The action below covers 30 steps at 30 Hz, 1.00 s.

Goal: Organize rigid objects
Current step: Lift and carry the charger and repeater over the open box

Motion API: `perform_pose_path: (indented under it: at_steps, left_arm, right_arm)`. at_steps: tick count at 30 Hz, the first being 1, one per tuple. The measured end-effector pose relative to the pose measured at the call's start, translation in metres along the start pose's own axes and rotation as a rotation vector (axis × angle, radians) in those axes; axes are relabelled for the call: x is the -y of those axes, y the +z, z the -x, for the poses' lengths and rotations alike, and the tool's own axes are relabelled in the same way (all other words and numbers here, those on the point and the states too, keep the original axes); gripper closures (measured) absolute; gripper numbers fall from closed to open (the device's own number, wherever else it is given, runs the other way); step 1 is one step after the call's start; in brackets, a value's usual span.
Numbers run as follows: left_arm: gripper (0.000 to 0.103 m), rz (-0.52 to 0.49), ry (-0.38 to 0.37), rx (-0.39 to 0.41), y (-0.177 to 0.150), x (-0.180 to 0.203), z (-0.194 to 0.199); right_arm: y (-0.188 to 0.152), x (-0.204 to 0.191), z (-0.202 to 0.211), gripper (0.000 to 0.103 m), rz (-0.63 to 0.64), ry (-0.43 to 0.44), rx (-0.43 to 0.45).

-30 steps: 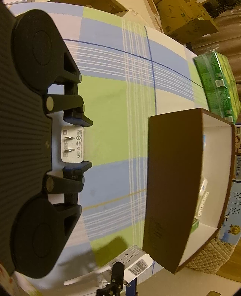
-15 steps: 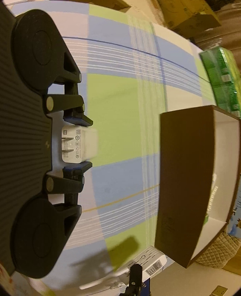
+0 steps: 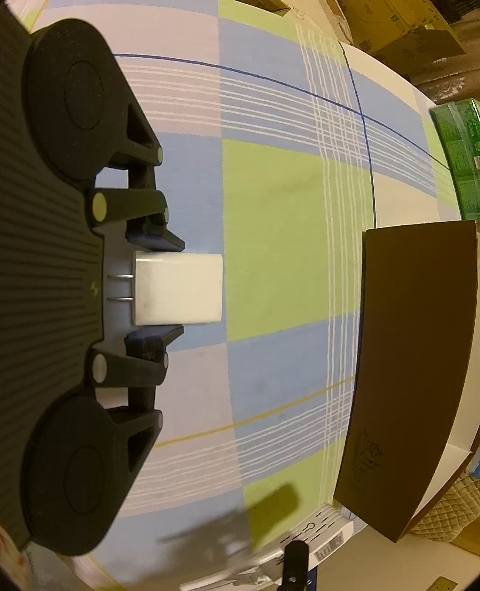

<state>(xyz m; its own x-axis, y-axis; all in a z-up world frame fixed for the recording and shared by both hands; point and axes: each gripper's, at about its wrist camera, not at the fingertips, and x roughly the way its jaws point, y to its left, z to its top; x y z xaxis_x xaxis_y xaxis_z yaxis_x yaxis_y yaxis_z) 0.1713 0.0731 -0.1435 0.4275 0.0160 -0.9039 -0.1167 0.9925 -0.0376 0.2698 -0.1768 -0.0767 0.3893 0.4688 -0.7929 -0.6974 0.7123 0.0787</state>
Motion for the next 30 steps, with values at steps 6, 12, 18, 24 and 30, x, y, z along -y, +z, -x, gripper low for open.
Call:
perform_pose_path:
  at_steps: [6, 12, 18, 24, 30]
  left_arm:
    - [0.067, -0.007, 0.009, 0.013, 0.002, 0.000, 0.006]
    - [0.067, -0.014, 0.007, 0.046, 0.014, 0.001, 0.018]
    - [0.067, -0.018, -0.003, 0.089, 0.027, 0.005, 0.035]
    - [0.067, -0.041, -0.023, 0.151, 0.050, 0.011, 0.058]
    - [0.067, -0.090, -0.040, 0.218, 0.088, 0.020, 0.076]
  right_arm:
    - [-0.002, 0.000, 0.003, 0.051, -0.002, -0.003, 0.001]
    - [-0.001, 0.001, 0.005, 0.051, -0.007, -0.011, 0.003]
    - [0.003, 0.001, 0.008, 0.051, -0.003, -0.008, 0.011]
    - [0.016, 0.000, 0.014, 0.051, 0.007, 0.020, 0.017]
    - [0.050, 0.000, 0.022, 0.051, 0.014, 0.070, 0.051]
